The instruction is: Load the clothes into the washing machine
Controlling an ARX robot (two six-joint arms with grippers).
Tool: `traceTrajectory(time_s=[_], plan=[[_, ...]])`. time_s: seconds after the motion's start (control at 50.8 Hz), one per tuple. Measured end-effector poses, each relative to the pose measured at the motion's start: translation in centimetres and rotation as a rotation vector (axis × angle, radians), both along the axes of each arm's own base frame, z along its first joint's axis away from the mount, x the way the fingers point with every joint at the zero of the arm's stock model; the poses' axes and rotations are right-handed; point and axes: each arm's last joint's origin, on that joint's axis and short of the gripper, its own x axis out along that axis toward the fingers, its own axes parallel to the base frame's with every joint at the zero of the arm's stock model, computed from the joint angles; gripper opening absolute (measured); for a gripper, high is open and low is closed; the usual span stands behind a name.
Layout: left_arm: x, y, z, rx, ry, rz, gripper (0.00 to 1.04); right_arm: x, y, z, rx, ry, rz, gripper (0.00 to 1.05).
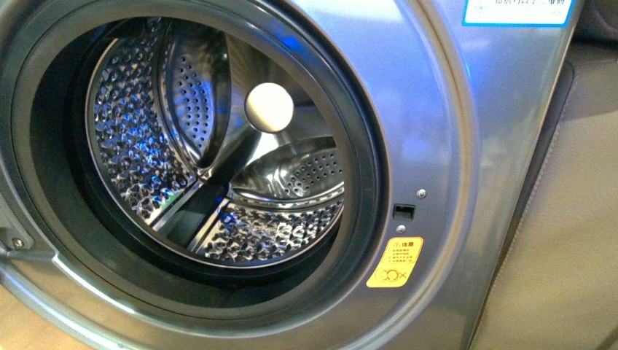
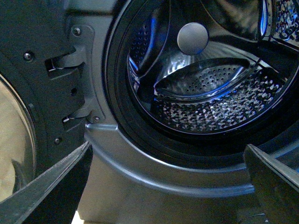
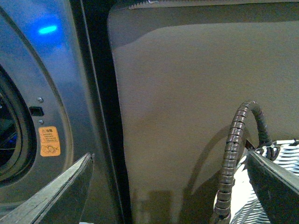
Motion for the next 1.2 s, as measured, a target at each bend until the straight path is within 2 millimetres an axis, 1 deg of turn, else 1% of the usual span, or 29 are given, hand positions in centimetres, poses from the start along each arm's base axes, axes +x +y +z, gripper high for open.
traceTrajectory(time_s=[0.827, 0.867, 0.887, 0.926, 0.965, 1.044, 1.123, 1.182, 1.202], plan=[[0.0, 0.0, 0.0, 0.000, 0.000, 0.001, 0.98, 0.0, 0.0, 0.0, 0.000, 0.000, 0.000, 0.97], [0.0, 0.0, 0.0, 0.000, 0.000, 0.000, 0.98, 0.0, 0.0, 0.3, 0.027, -0.044, 0.049, 0.97], [0.0, 0.0, 0.0, 0.000, 0.000, 0.000, 0.98, 0.1, -0.1, 0.7, 0.051, -0.101, 0.100, 0.97], [0.0, 0.0, 0.0, 0.000, 0.000, 0.000, 0.98, 0.0, -0.5, 2.4, 0.066, -0.253, 0.202, 0.97], [0.0, 0.0, 0.0, 0.000, 0.000, 0.000, 0.98, -0.1, -0.8, 3.1, 0.061, -0.318, 0.244, 0.97], [0.0, 0.0, 0.0, 0.000, 0.000, 0.000, 0.98, 0.0, -1.4, 3.7, 0.049, -0.356, 0.278, 0.97], [0.0, 0.0, 0.0, 0.000, 0.000, 0.000, 0.98, 0.4, -2.3, 4.0, 0.045, -0.356, 0.264, 0.97], [0.0, 0.0, 0.0, 0.000, 0.000, 0.000, 0.98, 0.8, -3.3, 4.1, 0.042, -0.348, 0.230, 0.97], [0.0, 0.0, 0.0, 0.000, 0.000, 0.000, 0.98, 1.0, -4.1, 3.9, 0.042, -0.334, 0.208, 0.97]])
